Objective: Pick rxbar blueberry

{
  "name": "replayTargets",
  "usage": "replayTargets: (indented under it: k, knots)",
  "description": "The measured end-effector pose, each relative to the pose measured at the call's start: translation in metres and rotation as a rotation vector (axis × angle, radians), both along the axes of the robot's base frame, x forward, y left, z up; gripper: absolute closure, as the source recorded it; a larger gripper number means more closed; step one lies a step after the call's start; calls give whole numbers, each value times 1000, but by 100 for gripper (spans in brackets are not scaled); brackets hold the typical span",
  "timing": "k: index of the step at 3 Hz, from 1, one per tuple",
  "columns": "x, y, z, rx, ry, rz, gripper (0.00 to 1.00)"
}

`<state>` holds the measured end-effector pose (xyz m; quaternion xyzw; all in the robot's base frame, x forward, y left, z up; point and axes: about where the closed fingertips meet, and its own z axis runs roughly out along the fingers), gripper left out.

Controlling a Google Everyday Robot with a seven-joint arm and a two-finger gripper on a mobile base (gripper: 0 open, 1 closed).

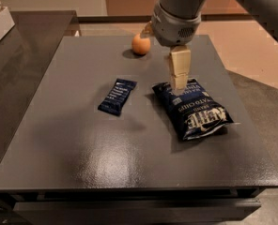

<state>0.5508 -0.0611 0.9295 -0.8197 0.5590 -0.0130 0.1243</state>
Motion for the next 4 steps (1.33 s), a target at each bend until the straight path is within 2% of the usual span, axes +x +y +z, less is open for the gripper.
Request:
replayTargets:
  k: [1,3,4]
  knots:
    - [11,35,-14,6,17,150,0]
    - [16,80,-48,-22,61,398,0]
    - [20,91,-68,-66,90,459,0]
